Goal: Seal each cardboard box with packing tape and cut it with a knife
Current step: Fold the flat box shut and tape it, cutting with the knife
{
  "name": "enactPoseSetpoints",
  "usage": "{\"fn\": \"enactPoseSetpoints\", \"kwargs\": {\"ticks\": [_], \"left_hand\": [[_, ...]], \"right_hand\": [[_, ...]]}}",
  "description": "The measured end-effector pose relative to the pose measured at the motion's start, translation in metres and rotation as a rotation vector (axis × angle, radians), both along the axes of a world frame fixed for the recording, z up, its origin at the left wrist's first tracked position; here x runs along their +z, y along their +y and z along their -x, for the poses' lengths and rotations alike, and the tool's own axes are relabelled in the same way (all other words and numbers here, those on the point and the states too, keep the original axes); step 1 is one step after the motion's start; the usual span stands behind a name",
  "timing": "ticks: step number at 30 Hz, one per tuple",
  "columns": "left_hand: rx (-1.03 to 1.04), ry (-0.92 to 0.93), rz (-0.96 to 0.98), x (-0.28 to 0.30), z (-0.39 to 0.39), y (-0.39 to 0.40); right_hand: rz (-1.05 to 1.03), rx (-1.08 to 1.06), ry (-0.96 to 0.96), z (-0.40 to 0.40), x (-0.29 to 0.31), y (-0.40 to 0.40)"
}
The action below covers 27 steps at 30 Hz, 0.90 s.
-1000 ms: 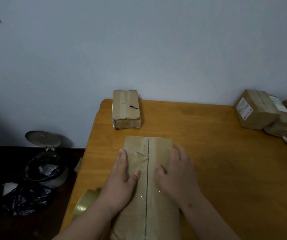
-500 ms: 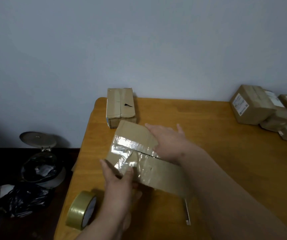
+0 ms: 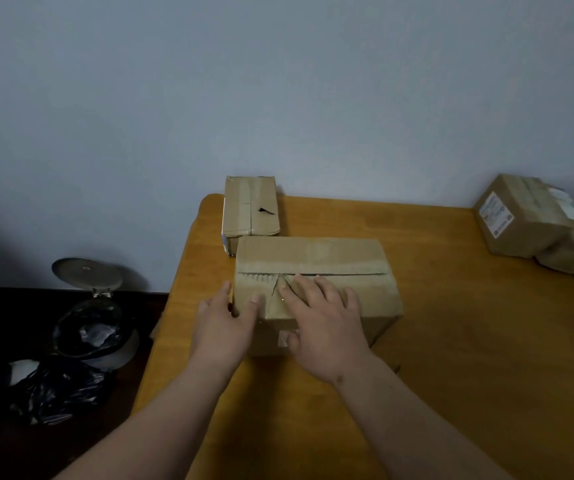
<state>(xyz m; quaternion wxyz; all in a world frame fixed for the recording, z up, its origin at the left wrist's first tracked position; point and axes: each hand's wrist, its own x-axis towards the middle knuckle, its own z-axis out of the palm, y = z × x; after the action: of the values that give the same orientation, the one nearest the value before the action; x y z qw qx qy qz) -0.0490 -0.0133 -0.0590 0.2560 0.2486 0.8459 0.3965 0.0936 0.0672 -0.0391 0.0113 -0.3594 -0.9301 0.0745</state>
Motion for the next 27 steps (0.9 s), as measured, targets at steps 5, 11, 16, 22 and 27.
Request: {"fn": "enactPoseSetpoints", "kwargs": {"ticks": [5, 11, 16, 22, 27], "left_hand": [[0.021, 0.062, 0.014, 0.002, 0.008, -0.002], [0.081, 0.171, -0.13, -0.005, 0.004, -0.018], [-0.475, 0.469, 0.068, -0.005, 0.007, -0.022], [-0.607, 0.562, 0.318, 0.003, 0.011, -0.023], [-0.639, 0.484, 0.353, 0.01, 0.013, -0.019]], "right_hand": [[-0.044, 0.025, 0.076, -0.009, 0.003, -0.019], [-0.008, 0.102, 0.116, -0.017, 0.001, -0.038], [-0.01, 0.152, -0.041, -0.012, -0.003, -0.029], [-0.021, 0.15, -0.046, -0.011, -0.008, -0.029], [-0.026, 0.147, -0.058, -0.008, -0.009, -0.028]]}}
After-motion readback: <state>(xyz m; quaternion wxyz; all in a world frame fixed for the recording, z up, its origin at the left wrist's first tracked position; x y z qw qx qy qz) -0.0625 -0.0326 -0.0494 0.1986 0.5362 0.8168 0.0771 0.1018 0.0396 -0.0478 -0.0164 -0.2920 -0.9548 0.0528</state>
